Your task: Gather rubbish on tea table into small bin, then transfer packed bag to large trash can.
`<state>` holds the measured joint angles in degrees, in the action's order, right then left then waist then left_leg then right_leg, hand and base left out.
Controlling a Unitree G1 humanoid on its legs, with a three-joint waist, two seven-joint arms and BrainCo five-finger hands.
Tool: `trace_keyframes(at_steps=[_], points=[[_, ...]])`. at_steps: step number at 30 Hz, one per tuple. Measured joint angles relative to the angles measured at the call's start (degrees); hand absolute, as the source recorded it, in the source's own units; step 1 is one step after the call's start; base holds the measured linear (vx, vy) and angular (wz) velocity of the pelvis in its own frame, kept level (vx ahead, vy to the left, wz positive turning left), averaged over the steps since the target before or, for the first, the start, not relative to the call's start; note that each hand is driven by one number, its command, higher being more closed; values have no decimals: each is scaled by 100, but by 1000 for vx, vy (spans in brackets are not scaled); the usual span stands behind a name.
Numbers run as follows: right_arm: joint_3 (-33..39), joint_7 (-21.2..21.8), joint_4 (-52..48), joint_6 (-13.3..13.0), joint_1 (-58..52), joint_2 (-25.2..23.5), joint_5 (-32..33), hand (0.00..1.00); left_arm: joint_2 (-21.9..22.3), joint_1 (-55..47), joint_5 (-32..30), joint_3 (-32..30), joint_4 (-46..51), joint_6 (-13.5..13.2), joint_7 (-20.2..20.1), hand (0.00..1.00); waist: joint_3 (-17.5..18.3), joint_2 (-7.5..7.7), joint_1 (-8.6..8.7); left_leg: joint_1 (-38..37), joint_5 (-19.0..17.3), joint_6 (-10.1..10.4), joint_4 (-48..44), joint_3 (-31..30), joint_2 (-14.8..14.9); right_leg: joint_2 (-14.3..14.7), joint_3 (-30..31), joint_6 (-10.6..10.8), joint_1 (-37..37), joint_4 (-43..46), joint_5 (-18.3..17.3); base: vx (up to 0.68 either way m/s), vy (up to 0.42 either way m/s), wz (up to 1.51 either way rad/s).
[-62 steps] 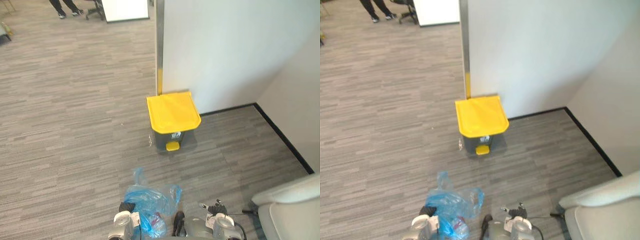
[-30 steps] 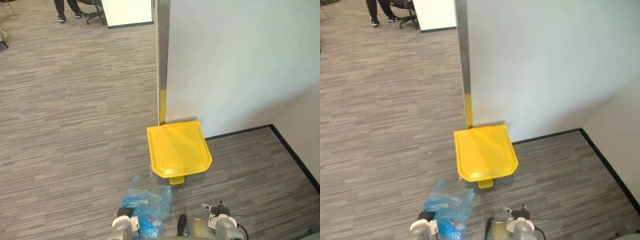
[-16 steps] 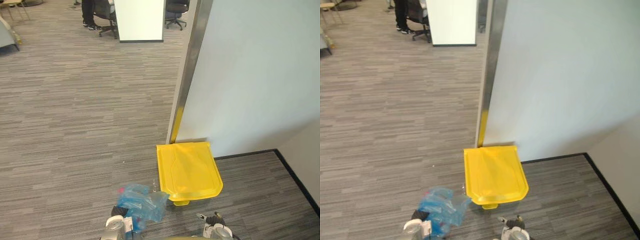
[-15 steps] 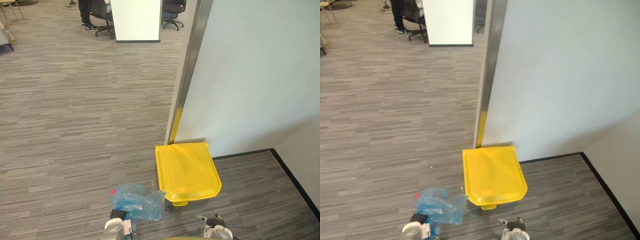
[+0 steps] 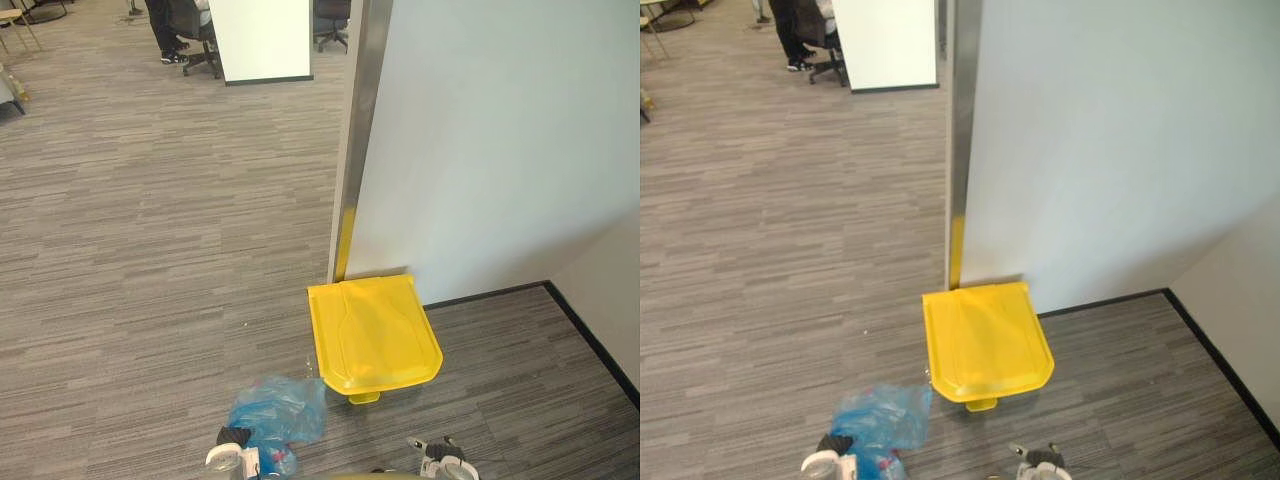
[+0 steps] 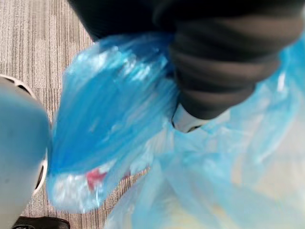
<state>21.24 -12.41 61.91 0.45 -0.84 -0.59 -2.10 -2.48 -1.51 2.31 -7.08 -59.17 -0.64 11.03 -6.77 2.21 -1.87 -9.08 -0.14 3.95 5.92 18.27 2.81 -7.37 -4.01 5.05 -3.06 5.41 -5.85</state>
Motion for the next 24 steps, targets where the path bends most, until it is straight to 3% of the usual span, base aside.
trace_keyframes(at_steps=[7,9,11,12,14,15,17,19,21,24], points=[[0,1,-18,1,41,-39,-6,0,-7,-19,1,-89,-1,-1,8,100,-24,16,-18,-15,-57,-77,-1,1,-99,-107,0,-4,1,118,-8,-8,8,-1],[-2,-3,-65,-1,104,-53,-6,0,11,44,0,-134,4,-4,7,100,-201,-5,-20,-168,-255,-152,0,-23,-126,-168,-68,-6,37,513,-49,-13,28,-16],[-11,-2,-267,7,147,22,-7,0,119,96,-2,-380,4,-10,22,100,-394,-144,-86,-320,-449,-312,-37,-211,-90,-183,-212,-22,764,2009,-19,-67,41,-47],[-2,-12,-429,-3,166,44,-5,0,99,90,-1,-379,-28,21,32,100,-504,-233,-59,-265,-697,-368,-449,-275,48,-165,-351,-164,1226,2531,-284,-18,67,-30],[-37,-36,-492,-11,177,45,11,0,87,137,0,-377,-13,19,41,100,-559,-224,-90,-94,-1008,-407,-996,-293,236,22,-491,-181,1631,2320,-281,36,63,-14],[-132,-81,-492,-17,220,32,18,0,44,144,0,-377,-3,12,48,100,-598,-186,-122,-79,-1103,-376,-1171,-248,291,121,-538,-137,1747,1891,-93,91,49,-6],[-195,-158,-497,-28,243,-57,21,0,-55,212,-3,-419,-2,5,47,100,-692,11,-127,-87,-1430,-275,-1709,-230,247,46,-680,-114,1804,1379,195,221,-42,14],[-234,-174,-489,-11,249,-116,-30,0,-46,252,-5,-486,7,-27,60,100,-686,101,-166,-6,-1886,-87,-2342,-358,173,-45,-687,-52,1691,1274,122,334,-162,18],[-179,-191,-502,-11,344,-42,-26,0,113,340,-9,-482,18,-37,48,100,-710,-122,-129,119,-1979,-7,-2491,-500,313,19,-821,-82,1729,1451,-4,245,-110,32],[-112,-200,-514,-3,349,11,-25,0,284,423,-12,-481,53,-43,1,100,-719,-219,-138,51,-2065,97,-2511,-652,409,33,-983,-239,1759,1857,-178,233,-95,36]])
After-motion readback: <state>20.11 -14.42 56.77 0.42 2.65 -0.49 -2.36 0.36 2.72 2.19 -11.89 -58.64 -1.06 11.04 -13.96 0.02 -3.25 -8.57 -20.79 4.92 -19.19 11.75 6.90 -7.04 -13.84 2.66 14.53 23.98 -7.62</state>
